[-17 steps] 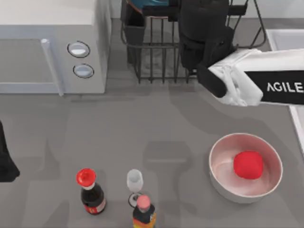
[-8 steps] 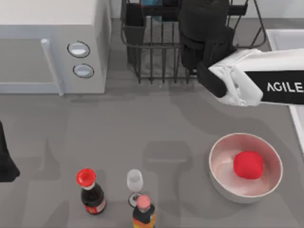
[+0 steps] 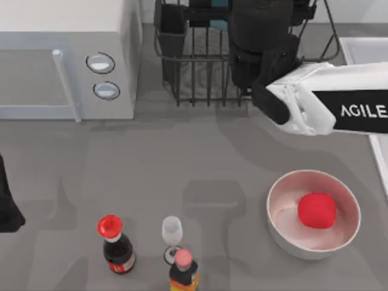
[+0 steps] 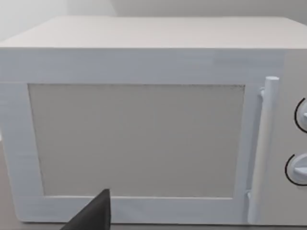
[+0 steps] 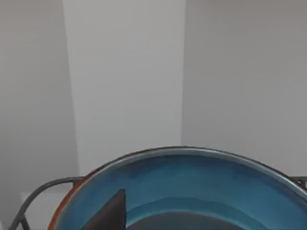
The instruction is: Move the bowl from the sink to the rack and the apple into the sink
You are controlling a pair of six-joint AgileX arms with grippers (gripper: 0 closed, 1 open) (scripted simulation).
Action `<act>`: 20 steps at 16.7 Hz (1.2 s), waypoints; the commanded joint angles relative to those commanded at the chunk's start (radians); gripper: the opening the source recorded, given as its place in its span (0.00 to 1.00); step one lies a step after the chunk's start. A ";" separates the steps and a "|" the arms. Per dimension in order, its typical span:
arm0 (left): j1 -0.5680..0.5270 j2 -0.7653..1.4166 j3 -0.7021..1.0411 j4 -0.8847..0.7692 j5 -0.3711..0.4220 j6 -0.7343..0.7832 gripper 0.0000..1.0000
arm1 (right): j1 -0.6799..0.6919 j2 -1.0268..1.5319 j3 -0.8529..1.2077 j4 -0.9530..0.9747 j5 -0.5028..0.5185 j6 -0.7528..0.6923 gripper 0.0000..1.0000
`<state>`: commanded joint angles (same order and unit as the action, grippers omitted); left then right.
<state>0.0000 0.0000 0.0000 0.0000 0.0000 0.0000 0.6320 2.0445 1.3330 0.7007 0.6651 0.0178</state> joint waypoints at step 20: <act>0.000 0.000 0.000 0.000 0.000 0.000 1.00 | -0.299 -1.046 -0.639 -0.335 -0.318 -0.008 1.00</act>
<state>0.0000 0.0000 0.0000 0.0000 0.0000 0.0000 0.3329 0.9987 0.6937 0.3653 0.3473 0.0101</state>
